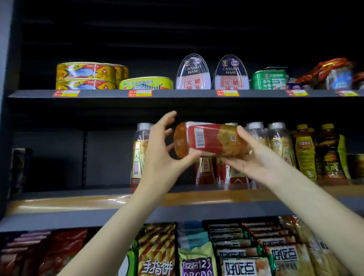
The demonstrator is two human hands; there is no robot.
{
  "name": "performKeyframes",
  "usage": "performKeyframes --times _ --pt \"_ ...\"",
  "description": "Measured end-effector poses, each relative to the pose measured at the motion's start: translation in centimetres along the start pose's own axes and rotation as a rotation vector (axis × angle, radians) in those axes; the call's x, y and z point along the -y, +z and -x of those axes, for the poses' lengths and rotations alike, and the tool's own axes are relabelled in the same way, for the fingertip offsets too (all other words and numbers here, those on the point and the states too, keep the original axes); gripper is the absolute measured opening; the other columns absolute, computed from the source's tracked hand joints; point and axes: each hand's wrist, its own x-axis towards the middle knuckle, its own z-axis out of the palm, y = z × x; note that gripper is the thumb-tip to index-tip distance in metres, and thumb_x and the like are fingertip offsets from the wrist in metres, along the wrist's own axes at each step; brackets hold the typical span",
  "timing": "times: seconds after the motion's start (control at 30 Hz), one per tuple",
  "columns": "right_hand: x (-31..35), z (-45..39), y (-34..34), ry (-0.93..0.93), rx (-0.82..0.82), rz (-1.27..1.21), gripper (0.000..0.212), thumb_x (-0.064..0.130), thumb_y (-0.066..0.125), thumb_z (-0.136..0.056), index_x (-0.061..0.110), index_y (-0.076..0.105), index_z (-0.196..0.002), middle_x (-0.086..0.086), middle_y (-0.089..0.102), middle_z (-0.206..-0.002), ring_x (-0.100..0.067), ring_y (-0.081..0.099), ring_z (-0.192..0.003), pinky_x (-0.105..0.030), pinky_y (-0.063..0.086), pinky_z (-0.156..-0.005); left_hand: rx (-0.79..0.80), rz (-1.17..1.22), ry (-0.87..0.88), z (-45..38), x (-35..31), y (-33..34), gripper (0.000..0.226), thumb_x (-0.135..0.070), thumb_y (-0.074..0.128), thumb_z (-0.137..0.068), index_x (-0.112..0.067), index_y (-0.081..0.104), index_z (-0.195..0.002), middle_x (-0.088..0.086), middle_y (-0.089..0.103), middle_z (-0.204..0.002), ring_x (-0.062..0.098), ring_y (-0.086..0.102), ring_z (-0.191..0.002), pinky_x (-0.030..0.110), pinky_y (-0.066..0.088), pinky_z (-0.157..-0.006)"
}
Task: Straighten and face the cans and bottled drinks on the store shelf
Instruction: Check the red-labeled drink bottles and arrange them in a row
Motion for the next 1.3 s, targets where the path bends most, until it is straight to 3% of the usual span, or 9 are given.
performKeyframes --times 0.13,0.23,0.37,0.53,0.63,0.83,1.0,1.17,1.3 --pt "-1.1 -0.4 -0.3 0.036 -0.017 -0.101 0.042 0.022 0.070 -0.078 0.012 0.050 -0.114 -0.025 0.056 -0.115 -0.040 0.060 -0.105 -0.053 0.056 -0.069 -0.002 0.150 -0.268 -0.5 -0.5 0.4 0.068 -0.028 0.078 -0.068 -0.030 0.042 -0.125 -0.006 0.054 -0.123 0.010 0.059 -0.107 0.024 0.052 -0.085" --pt "-0.5 -0.4 -0.3 0.083 0.013 -0.074 0.040 0.019 0.067 -0.081 0.011 0.049 -0.116 -0.027 0.054 -0.117 -0.043 0.057 -0.109 -0.056 0.054 -0.078 0.015 0.118 -0.169 0.2 -0.5 0.3 0.069 -0.029 0.077 -0.067 -0.032 0.041 -0.125 -0.012 0.053 -0.123 0.006 0.056 -0.110 0.022 0.053 -0.084" --pt "0.4 -0.2 -0.7 0.097 0.034 0.020 0.055 0.017 0.072 -0.071 0.009 0.052 -0.122 -0.027 0.057 -0.119 -0.043 0.060 -0.105 -0.057 0.056 -0.071 0.169 0.141 -0.126 0.5 -0.2 -0.4 0.071 -0.014 0.078 -0.070 -0.040 0.039 -0.123 -0.020 0.046 -0.126 0.004 0.054 -0.112 0.021 0.054 -0.080" --pt "0.7 0.2 -1.0 -0.225 0.030 0.253 0.074 0.012 0.075 -0.063 0.018 0.040 -0.128 -0.014 0.061 -0.118 -0.028 0.068 -0.098 -0.043 0.059 -0.073 0.363 0.603 -0.663 0.7 0.3 -0.2 0.062 -0.025 0.074 -0.068 -0.027 0.048 -0.125 0.008 0.054 -0.126 0.026 0.064 -0.105 0.042 0.055 -0.083" --pt "0.7 0.8 -0.6 -0.323 0.142 0.371 0.079 0.009 0.075 -0.062 0.022 0.037 -0.131 -0.011 0.062 -0.116 -0.023 0.069 -0.097 -0.036 0.058 -0.072 0.337 0.671 -0.801 0.9 0.8 0.2 0.061 -0.038 0.069 -0.070 -0.015 0.051 -0.124 0.014 0.061 -0.120 0.028 0.064 -0.105 0.048 0.054 -0.084" --pt "-0.2 1.4 0.2 -0.156 0.123 0.394 0.064 0.014 0.072 -0.076 0.011 0.042 -0.133 -0.012 0.065 -0.117 -0.026 0.069 -0.096 -0.041 0.057 -0.082 0.076 0.361 -0.496 0.7 1.7 0.3 0.064 -0.046 0.085 -0.056 -0.035 0.055 -0.112 0.003 0.059 -0.119 0.020 0.063 -0.103 0.040 0.057 -0.079" --pt "-1.1 1.5 1.0 -0.066 0.061 0.245 0.034 0.020 0.071 -0.081 0.012 0.056 -0.111 -0.012 0.071 -0.099 -0.028 0.069 -0.094 -0.046 0.058 -0.075 0.199 -0.024 -0.056 0.7 1.4 -0.3 0.066 -0.037 0.080 -0.059 -0.037 0.043 -0.114 -0.007 0.047 -0.120 0.005 0.049 -0.112 0.013 0.049 -0.079" --pt "-0.9 1.8 1.0 -0.314 0.109 0.518 0.060 0.013 0.079 -0.066 0.018 0.052 -0.119 -0.002 0.065 -0.116 -0.019 0.065 -0.103 -0.043 0.056 -0.085 0.328 0.061 -0.283 0.5 1.9 -1.3 0.054 -0.030 0.080 -0.063 -0.032 0.051 -0.109 -0.010 0.056 -0.113 0.003 0.053 -0.109 0.024 0.052 -0.085" --pt "-0.1 2.4 1.0 -0.430 0.219 0.633 0.070 0.019 0.081 -0.053 0.021 0.054 -0.117 0.000 0.064 -0.114 -0.018 0.063 -0.107 -0.043 0.053 -0.091 0.385 0.081 -0.326 0.8 1.8 -1.3 0.062 -0.039 0.082 -0.057 -0.035 0.047 -0.108 -0.010 0.057 -0.115 0.002 0.054 -0.109 0.025 0.050 -0.087"
